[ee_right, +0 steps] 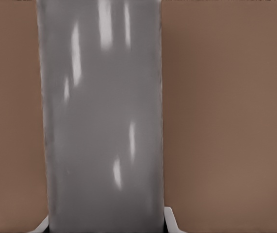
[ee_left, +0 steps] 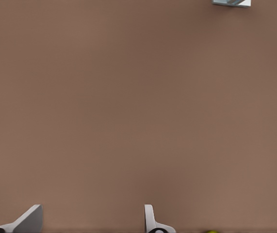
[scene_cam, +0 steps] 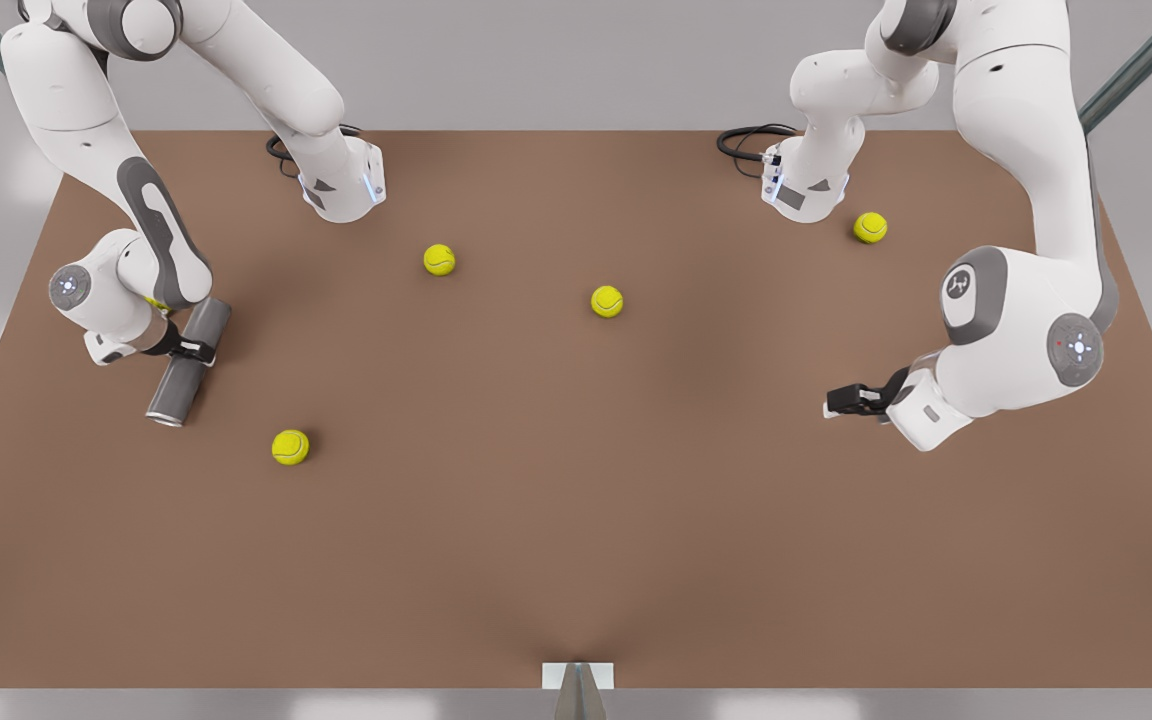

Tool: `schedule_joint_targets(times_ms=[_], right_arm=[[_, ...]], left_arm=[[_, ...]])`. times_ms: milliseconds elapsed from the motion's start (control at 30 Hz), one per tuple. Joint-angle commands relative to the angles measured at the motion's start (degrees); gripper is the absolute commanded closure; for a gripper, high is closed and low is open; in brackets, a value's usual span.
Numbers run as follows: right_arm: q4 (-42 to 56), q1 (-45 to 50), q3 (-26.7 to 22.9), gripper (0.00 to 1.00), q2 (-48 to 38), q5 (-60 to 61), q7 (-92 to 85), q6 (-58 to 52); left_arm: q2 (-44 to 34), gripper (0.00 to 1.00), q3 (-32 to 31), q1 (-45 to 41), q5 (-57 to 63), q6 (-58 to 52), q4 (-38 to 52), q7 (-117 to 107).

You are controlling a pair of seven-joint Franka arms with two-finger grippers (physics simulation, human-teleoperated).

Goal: Put the tennis tube upright

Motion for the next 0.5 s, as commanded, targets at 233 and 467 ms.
schedule_joint_targets(times_ms=[233,467], right_arm=[[-1.5,-0.2,0.7,0.24,-1.8,0.0,0.0,-0.1],[-2.8,-0.6,3.1,0.24,-5.3,0.0,-0.1,-1.0]], left_arm=[[0.0,0.00,0.1,0.0,0.0,0.1,0.0,0.0],[-0.3,0.00,0.1,0.0,0.1,-0.1,0.0,-0.1]])
